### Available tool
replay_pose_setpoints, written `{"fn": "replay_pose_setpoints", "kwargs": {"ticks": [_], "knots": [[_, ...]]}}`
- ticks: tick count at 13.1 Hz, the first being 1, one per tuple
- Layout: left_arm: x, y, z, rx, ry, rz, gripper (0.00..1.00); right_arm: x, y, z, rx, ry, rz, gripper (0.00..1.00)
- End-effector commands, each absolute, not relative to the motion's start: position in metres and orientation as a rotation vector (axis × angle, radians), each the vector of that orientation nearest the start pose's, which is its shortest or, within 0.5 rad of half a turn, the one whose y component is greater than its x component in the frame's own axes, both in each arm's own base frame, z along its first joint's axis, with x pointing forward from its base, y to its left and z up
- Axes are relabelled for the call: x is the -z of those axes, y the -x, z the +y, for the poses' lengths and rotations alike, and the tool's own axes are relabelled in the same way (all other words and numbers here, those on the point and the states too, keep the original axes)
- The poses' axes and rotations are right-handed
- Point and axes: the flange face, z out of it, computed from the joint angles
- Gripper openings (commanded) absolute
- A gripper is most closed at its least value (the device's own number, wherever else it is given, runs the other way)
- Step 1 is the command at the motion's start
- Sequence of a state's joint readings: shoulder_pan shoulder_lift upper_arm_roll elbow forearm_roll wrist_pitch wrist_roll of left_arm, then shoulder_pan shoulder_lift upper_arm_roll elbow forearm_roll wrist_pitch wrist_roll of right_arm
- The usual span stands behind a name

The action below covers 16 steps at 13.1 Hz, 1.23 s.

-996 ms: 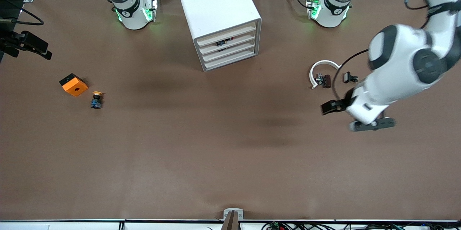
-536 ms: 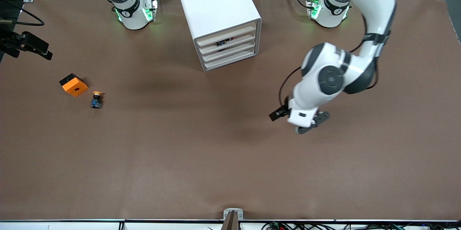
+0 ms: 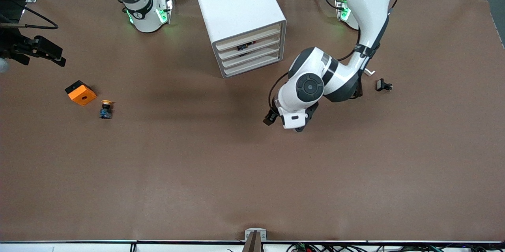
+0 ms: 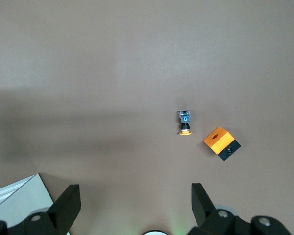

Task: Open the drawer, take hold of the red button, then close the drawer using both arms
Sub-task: 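Grasp the drawer handle with the left gripper, then pull the drawer open with the left gripper while the right gripper approaches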

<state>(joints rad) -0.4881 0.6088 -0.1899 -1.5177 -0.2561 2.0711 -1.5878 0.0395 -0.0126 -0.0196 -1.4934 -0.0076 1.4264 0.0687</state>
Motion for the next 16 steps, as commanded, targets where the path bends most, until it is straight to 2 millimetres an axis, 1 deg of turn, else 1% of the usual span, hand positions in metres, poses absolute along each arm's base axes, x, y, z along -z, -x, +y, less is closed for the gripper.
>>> {"fn": "replay_pose_setpoints", "kwargs": {"ticks": [1, 2, 3, 4, 6, 7, 8, 9, 10, 11, 12, 13, 14, 15, 16], "knots": [[-0.317, -0.544, -0.446, -0.725, 2.531, -1.877, 1.00, -0.658, -0.538, 0.011, -0.090, 3.163, 0.092, 1.00], [-0.314, -0.538, -0.449, -0.804, 2.450, -1.905, 1.00, -0.654, -0.541, 0.017, -0.102, 3.161, 0.086, 1.00], [-0.312, -0.528, -0.455, -0.870, 2.376, -1.915, 1.00, -0.653, -0.541, 0.030, -0.106, 3.168, 0.056, 1.00], [-0.308, -0.515, -0.463, -0.908, 2.315, -1.892, 1.00, -0.652, -0.541, 0.038, -0.108, 3.170, 0.039, 1.00], [-0.294, -0.505, -0.466, -0.973, 2.106, -1.950, 1.00, -0.640, -0.547, 0.048, -0.142, 3.166, 0.020, 1.00], [-0.290, -0.501, -0.465, -1.019, 2.002, -1.968, 1.00, -0.637, -0.547, 0.056, -0.151, 3.165, 0.046, 1.00], [-0.287, -0.499, -0.465, -1.053, 1.915, -1.994, 1.00, -0.633, -0.546, 0.072, -0.164, 3.169, 0.080, 1.00], [-0.280, -0.497, -0.465, -1.074, 1.816, -2.015, 1.00, -0.630, -0.544, 0.090, -0.173, 3.175, 0.134, 1.00], [-0.273, -0.494, -0.465, -1.080, 1.760, -2.012, 1.00, -0.620, -0.545, 0.107, -0.193, 3.179, 0.229, 1.00], [-0.260, -0.485, -0.465, -1.108, 1.705, -1.956, 1.00, -0.611, -0.548, 0.118, -0.208, 3.177, 0.289, 1.00], [-0.252, -0.474, -0.468, -1.128, 1.670, -1.893, 1.00, -0.601, -0.551, 0.130, -0.235, 3.179, 0.292, 1.00], [-0.249, -0.469, -0.469, -1.135, 1.657, -1.870, 1.00, -0.593, -0.553, 0.134, -0.256, 3.175, 0.288, 1.00], [-0.248, -0.465, -0.469, -1.152, 1.631, -1.852, 1.00, -0.586, -0.556, 0.135, -0.281, 3.147, 0.293, 1.00], [-0.243, -0.463, -0.470, -1.185, 1.586, -1.844, 1.00, -0.582, -0.560, 0.135, -0.289, 3.101, 0.300, 1.00], [-0.242, -0.461, -0.471, -1.213, 1.559, -1.828, 1.00, -0.576, -0.566, 0.131, -0.299, 3.078, 0.320, 1.00]]}}
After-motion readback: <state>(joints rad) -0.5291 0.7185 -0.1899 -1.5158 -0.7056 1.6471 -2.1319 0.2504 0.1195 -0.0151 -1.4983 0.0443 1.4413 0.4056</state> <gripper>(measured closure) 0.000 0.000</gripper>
